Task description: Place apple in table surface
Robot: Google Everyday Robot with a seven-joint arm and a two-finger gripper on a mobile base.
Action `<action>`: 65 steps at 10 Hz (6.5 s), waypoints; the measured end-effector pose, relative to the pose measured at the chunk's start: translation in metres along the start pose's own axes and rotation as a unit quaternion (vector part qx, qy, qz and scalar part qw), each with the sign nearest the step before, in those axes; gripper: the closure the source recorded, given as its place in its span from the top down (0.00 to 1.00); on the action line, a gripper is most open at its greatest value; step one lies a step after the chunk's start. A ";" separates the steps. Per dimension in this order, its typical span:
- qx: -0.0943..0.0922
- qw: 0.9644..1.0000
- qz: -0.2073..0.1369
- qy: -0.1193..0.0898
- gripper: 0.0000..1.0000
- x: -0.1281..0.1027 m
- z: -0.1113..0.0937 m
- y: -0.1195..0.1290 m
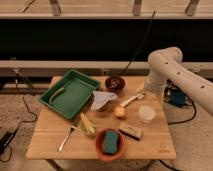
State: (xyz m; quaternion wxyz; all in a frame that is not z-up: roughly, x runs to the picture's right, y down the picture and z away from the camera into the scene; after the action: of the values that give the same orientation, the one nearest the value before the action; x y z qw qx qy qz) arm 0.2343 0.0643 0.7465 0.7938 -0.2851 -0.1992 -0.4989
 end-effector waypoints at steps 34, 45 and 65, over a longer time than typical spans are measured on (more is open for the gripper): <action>0.004 0.972 -0.232 -0.044 0.77 -0.081 0.089 -0.124; -0.018 0.974 -0.222 -0.034 0.77 -0.044 0.140 -0.138; 0.013 0.977 -0.213 0.001 0.00 0.025 0.013 -0.112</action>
State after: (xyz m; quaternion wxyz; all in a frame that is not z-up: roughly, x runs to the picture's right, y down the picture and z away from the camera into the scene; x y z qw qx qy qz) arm 0.1429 0.0176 0.8001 0.6731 -0.2253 -0.2606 -0.6544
